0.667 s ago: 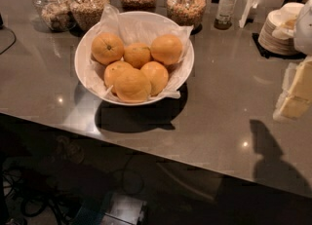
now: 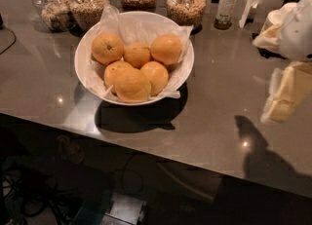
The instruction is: Pick orange from white bowl
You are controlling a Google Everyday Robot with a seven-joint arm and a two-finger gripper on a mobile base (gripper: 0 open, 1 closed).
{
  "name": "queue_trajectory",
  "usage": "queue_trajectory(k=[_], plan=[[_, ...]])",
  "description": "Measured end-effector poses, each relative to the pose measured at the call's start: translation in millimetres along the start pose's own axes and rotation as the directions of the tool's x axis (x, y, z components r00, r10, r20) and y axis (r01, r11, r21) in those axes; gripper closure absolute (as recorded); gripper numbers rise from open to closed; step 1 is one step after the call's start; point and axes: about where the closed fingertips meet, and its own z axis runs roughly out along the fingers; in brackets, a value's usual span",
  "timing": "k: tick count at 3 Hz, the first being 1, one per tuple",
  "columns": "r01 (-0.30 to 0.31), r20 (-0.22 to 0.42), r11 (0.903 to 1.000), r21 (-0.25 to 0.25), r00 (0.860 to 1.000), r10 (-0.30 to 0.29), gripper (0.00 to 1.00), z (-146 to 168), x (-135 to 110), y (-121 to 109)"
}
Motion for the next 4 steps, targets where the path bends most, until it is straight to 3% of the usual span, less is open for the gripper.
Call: queue_trajectory(k=[1,2,3,4], plan=[[0.216,0.217,0.9699,-0.113,0.958,-0.188,0.0,34,-73,3],[0.391,0.399,0.9103,-0.136,0.862,-0.311,0.0,49,-144,8],[0.481,0.526,0.8716,-0.097,0.768,-0.365,0.0,51,-199,1],[0.481,0.526,0.8716,-0.096,0.768,-0.365,0.0,51,-199,1]])
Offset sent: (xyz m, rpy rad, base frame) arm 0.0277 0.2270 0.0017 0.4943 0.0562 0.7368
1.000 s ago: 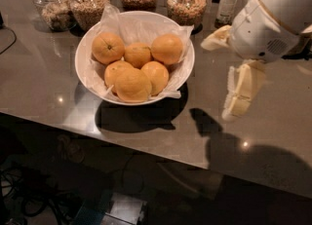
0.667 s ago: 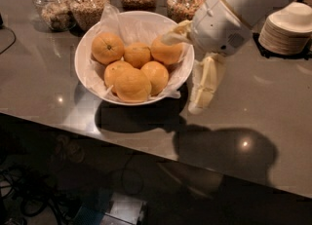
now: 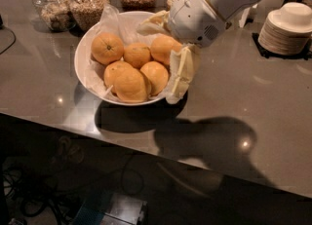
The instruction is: Pick orange from white bowl
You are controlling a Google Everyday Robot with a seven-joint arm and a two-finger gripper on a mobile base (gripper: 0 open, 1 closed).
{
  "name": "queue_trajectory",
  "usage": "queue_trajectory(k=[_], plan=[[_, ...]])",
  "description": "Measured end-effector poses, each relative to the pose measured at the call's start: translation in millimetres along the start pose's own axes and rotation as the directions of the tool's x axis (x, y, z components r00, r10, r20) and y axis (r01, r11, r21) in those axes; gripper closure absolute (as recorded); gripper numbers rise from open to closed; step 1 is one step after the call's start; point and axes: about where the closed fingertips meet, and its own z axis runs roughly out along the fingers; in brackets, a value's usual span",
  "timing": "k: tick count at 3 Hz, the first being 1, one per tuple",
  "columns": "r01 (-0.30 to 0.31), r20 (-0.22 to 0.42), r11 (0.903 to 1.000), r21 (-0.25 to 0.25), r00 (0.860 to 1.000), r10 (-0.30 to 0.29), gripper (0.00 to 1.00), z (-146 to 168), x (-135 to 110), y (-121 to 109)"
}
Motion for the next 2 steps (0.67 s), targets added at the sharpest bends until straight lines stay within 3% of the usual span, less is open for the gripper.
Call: queue_trajectory(k=[1,2], plan=[[-0.007,0.064,0.998,0.062,0.998,0.003,0.0,7,5,-6],[-0.002,0.164,0.986,0.167,0.986,-0.026,0.0,14,5,-29]])
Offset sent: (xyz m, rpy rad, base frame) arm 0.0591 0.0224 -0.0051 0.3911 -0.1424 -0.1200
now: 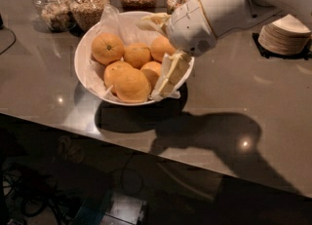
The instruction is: Pick orange from white bowl
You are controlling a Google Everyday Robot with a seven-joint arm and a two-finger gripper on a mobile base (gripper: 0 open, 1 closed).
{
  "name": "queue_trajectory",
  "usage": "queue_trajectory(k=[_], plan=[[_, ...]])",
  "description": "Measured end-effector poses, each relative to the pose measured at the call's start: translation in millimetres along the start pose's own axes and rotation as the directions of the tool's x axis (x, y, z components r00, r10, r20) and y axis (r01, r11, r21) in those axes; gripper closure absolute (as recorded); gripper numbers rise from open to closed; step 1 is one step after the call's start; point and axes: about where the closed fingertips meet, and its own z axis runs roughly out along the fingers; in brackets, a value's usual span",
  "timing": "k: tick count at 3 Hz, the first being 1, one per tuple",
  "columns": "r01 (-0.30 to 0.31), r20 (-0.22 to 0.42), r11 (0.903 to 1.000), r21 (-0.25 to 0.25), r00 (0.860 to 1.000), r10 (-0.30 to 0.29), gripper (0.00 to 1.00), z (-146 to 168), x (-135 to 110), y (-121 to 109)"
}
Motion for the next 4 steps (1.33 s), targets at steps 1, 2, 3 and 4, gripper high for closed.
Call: queue_trajectory(k=[1,2,3,4], plan=[[-0.024,0.071,0.9985,0.05,0.997,0.02,0.0,14,-3,-15],[-0.076,0.079,0.997,0.017,0.994,0.074,0.0,34,-4,-17],[-0.14,0.07,0.9901,-0.012,0.988,0.14,0.15,56,4,-18],[-0.208,0.054,0.978,-0.003,0.977,0.208,0.18,65,20,-20]])
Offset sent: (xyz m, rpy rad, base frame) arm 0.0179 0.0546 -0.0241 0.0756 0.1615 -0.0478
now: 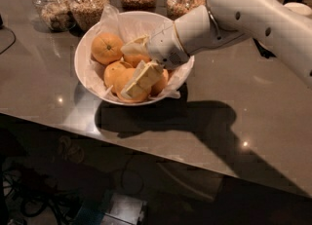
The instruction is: Pick orange from white bowl
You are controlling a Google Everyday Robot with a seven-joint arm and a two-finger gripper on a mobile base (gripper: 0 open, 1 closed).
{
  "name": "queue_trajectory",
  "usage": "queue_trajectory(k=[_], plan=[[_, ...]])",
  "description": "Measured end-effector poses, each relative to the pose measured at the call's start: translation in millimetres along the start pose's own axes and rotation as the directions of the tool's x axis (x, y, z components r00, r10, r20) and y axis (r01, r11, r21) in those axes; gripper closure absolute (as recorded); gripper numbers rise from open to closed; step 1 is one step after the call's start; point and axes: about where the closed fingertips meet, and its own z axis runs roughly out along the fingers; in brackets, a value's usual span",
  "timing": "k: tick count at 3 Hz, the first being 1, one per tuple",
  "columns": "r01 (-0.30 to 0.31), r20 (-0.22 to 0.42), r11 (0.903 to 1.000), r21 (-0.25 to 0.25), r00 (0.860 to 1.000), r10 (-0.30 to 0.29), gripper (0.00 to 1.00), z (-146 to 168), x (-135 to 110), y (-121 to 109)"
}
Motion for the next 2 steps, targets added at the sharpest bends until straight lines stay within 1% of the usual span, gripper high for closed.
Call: queue_trajectory(k=[1,2], plan=[[-0.059,-0.027,0.9974,0.042,0.998,0.06,0.1,-9,15,2],[-0.102,-0.055,0.9932,0.056,0.993,0.105,0.0,-20,21,14]])
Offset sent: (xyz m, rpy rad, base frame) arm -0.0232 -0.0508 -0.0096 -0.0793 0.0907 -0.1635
